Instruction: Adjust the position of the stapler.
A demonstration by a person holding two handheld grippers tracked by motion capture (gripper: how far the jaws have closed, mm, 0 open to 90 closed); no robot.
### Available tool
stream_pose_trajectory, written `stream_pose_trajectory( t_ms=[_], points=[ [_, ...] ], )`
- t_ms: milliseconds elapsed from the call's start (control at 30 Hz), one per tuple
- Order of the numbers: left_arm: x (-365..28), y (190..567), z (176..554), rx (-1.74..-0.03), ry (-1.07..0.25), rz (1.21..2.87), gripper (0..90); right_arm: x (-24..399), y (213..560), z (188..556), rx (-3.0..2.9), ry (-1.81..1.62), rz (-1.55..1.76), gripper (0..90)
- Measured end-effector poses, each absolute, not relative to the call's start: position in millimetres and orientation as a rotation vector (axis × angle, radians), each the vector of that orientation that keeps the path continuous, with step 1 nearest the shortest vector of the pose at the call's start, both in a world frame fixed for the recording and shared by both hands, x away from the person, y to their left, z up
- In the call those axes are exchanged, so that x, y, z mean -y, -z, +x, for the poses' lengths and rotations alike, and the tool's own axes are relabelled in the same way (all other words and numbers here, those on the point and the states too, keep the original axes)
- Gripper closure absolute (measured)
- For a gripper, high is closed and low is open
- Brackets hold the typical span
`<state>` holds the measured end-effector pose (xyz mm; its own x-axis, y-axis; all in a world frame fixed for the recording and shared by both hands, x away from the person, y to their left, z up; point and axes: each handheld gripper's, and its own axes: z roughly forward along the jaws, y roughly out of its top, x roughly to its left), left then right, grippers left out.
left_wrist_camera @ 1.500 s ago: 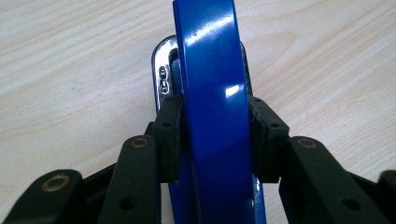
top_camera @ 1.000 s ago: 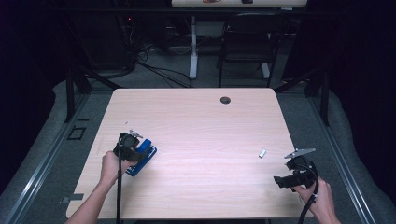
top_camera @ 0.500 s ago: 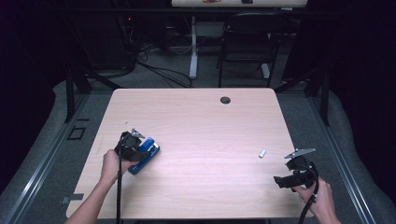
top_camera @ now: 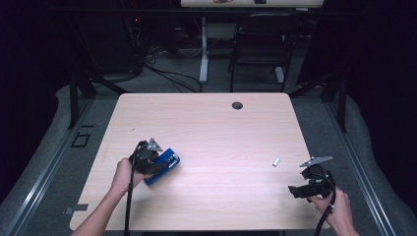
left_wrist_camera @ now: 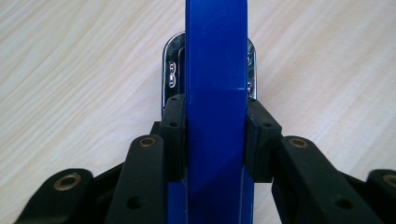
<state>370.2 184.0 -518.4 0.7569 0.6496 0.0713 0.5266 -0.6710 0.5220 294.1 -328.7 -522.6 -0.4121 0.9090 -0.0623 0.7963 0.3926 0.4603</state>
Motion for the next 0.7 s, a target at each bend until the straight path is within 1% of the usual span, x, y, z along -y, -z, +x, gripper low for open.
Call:
stream_pose_trajectory(
  t_ms=[233, 400, 700],
  points=[
    [-169.9, 518.4, 363.3, -0.797, -0.311, 2.499, 65.9, 328.7, 522.6, 294.3, -2.355, -0.522, 1.490, 9.1],
    [-158.5, 516.9, 357.0, -0.707, -0.311, 2.524, 65.9, 328.2, 523.0, 294.3, -2.356, -0.520, 1.486, 9.1],
    [-136.1, 514.6, 346.3, -0.559, -0.255, 2.546, 65.9, 327.8, 524.0, 294.6, -2.354, -0.520, 1.490, 9.1]
  ],
)
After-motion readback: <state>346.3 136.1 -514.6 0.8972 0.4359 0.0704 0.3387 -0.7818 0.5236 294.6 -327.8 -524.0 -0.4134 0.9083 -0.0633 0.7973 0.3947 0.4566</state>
